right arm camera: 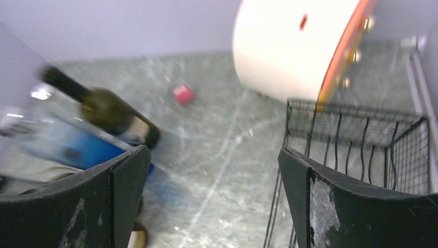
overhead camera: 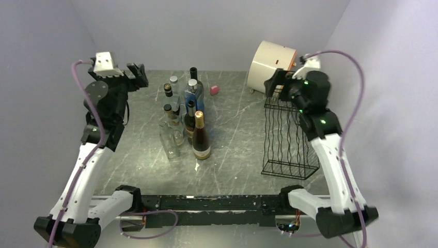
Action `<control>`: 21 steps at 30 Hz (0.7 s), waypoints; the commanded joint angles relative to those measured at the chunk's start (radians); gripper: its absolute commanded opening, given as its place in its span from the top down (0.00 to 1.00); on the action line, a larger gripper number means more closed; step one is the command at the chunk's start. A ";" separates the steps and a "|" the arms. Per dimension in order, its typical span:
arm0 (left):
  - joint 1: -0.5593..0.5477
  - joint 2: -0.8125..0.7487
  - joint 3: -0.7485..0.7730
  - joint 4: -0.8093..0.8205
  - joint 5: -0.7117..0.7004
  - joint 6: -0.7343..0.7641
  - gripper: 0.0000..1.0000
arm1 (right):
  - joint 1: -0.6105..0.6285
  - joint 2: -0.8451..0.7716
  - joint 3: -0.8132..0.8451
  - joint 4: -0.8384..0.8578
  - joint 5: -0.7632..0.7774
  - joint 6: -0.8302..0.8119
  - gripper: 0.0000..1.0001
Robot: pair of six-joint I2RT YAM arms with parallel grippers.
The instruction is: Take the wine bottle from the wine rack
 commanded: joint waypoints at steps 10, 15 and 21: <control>-0.013 -0.153 0.524 -0.477 0.317 -0.080 0.07 | 0.000 -0.352 0.317 -0.191 -0.020 -0.036 0.00; -0.014 -0.193 0.526 -0.504 0.273 -0.078 0.07 | 0.001 -0.342 0.363 -0.212 -0.012 -0.041 0.00; -0.014 -0.201 0.535 -0.513 0.251 -0.090 0.07 | 0.001 -0.376 0.346 -0.222 0.013 -0.036 0.00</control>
